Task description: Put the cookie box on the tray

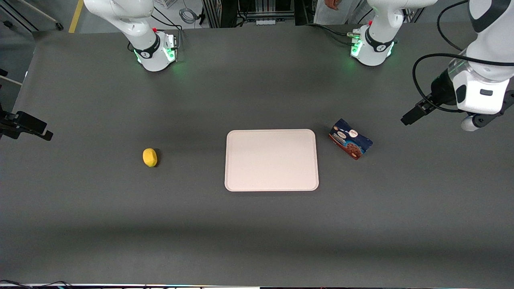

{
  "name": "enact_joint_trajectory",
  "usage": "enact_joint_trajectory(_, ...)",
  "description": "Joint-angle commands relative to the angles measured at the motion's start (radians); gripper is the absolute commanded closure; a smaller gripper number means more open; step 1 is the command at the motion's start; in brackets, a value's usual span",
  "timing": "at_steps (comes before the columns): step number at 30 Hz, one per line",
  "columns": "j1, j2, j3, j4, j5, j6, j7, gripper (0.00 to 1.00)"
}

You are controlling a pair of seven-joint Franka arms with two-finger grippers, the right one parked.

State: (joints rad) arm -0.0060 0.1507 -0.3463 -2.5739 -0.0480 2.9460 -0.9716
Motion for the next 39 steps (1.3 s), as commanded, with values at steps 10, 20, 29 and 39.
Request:
enact_joint_trajectory(10,-0.003,-0.051,0.013,0.119,0.02,-0.206,0.024,1.0)
enact_joint_trajectory(20,0.001,-0.134,0.017,0.247,0.105,-0.432,0.037,0.99)
enact_joint_trajectory(29,0.001,-0.195,0.069,0.365,0.108,-0.594,0.185,0.99)
enact_joint_trajectory(39,0.001,-0.197,0.07,0.679,0.036,-1.019,0.248,0.98)
